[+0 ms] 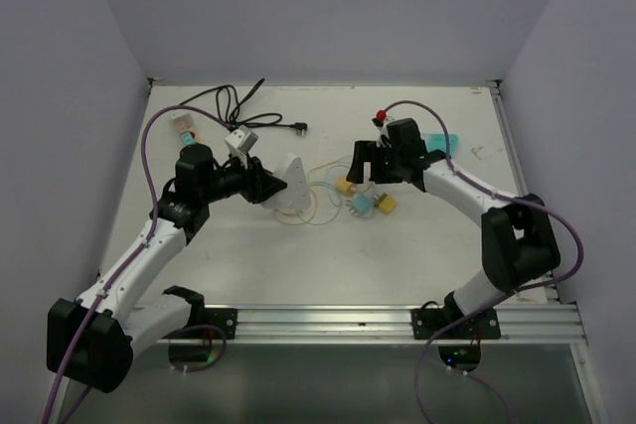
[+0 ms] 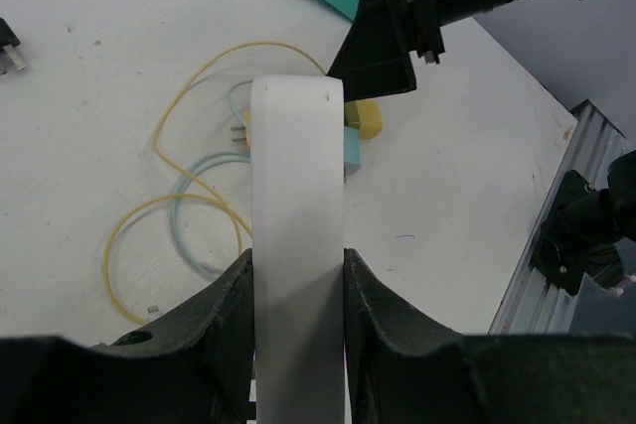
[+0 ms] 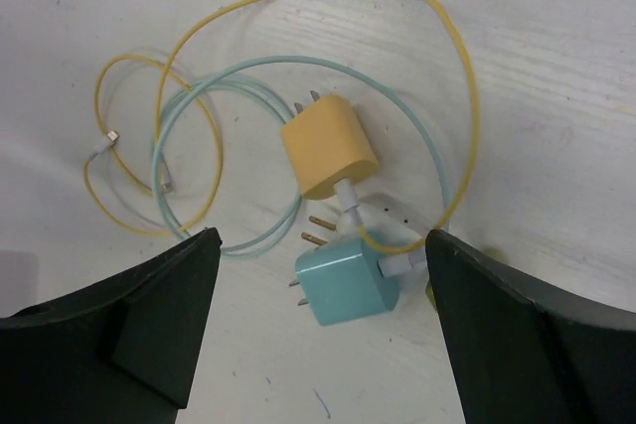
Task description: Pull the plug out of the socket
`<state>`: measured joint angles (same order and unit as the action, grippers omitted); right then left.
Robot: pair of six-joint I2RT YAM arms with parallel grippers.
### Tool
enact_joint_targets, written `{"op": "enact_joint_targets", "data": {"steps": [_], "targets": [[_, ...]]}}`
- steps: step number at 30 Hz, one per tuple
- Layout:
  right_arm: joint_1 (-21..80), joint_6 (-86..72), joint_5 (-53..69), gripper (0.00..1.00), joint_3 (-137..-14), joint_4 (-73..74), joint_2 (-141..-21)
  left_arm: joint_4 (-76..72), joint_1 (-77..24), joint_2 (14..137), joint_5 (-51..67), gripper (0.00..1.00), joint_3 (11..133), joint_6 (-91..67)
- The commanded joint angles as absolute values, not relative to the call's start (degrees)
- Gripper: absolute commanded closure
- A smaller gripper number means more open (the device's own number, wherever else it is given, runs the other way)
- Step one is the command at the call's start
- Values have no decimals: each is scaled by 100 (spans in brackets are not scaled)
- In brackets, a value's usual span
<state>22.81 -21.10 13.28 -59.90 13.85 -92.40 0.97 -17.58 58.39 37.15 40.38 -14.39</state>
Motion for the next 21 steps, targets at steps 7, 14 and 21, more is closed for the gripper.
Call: {"op": "enact_joint_targets", "data": {"steps": [7, 14, 21], "targets": [[2303, -1758, 2423, 10, -5555, 1258, -7849, -176, -1714, 5889, 3753, 100, 4096, -1503], [2934, -1591, 3322, 8, -5274, 466, -7681, -202, -1714, 5977, 3727, 100, 4113, -1529], [3454, -1582, 3743, 7, -5221, -429, -8050, -386, -1714, 6012, 4200, 100, 4052, -1635]]}}
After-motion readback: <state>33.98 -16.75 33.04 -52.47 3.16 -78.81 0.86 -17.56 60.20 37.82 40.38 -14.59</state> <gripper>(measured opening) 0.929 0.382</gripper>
